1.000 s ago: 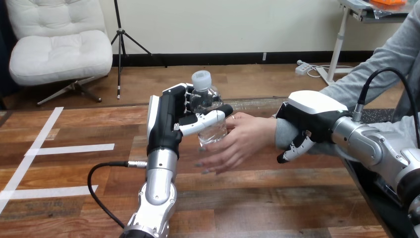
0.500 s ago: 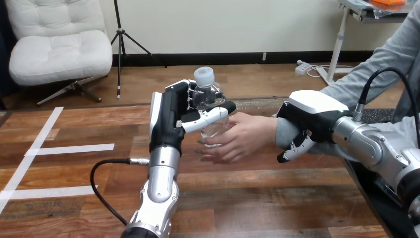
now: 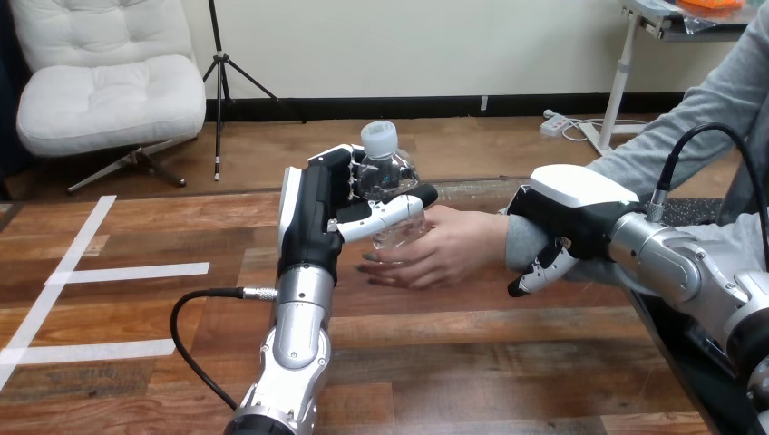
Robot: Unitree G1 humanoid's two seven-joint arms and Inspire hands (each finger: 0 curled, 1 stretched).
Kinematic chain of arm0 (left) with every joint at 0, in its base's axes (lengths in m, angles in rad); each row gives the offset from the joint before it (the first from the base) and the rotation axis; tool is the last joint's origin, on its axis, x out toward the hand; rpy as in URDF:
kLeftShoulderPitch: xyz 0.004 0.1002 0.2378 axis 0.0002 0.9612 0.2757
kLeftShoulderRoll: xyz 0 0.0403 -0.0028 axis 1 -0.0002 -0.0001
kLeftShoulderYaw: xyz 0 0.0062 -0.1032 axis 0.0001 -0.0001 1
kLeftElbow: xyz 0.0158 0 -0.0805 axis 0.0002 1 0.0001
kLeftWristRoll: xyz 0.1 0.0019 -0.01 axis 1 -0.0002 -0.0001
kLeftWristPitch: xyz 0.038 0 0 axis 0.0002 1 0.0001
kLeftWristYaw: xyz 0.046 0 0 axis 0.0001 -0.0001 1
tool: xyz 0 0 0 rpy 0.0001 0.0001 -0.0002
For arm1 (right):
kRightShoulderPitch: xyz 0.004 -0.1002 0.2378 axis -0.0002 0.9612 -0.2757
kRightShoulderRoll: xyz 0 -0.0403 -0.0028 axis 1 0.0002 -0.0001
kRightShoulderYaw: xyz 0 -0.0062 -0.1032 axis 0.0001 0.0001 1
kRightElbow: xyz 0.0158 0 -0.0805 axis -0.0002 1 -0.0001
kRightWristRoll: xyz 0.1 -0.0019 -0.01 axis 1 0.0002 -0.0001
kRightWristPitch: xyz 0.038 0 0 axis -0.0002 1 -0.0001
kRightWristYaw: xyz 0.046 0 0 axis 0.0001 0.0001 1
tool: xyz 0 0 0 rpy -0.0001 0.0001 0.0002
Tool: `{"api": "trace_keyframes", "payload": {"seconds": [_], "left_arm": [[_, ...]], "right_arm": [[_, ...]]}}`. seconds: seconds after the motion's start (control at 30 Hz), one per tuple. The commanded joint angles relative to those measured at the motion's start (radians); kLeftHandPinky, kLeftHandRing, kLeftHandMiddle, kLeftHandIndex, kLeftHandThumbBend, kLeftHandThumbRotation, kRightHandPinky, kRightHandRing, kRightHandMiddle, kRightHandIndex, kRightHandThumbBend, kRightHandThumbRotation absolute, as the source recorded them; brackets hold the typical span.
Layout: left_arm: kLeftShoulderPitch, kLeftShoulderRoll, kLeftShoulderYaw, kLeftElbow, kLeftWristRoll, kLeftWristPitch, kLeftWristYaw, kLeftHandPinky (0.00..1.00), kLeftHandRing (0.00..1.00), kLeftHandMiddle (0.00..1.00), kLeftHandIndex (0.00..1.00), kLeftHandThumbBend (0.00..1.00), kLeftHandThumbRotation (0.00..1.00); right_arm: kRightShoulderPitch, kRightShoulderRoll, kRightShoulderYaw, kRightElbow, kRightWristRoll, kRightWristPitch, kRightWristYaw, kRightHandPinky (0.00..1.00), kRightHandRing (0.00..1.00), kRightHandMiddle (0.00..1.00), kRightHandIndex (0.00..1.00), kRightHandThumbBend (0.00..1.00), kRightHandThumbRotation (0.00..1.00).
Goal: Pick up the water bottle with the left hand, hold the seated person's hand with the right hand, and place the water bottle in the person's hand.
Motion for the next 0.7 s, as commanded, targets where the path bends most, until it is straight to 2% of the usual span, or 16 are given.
{"api": "trace_keyframes", "payload": {"seconds": [0.0, 0.67], "left_arm": [[-0.068, -0.026, -0.025, -0.08, 0.001, -0.01, -0.011, 0.35, 0.38, 0.42, 0.41, 0.72, 0.0], [0.002, -0.048, -0.039, -0.163, -0.02, 0.025, -0.064, 0.34, 0.37, 0.41, 0.4, 0.73, 0.0]], "right_arm": [[-0.043, 0.029, -0.038, -0.07, 0.032, -0.012, -0.015, 0.18, 0.23, 0.28, 0.28, 0.7, 0.0], [-0.044, 0.028, -0.05, -0.066, 0.044, -0.016, -0.016, 0.18, 0.22, 0.27, 0.28, 0.7, 0.0]]}}
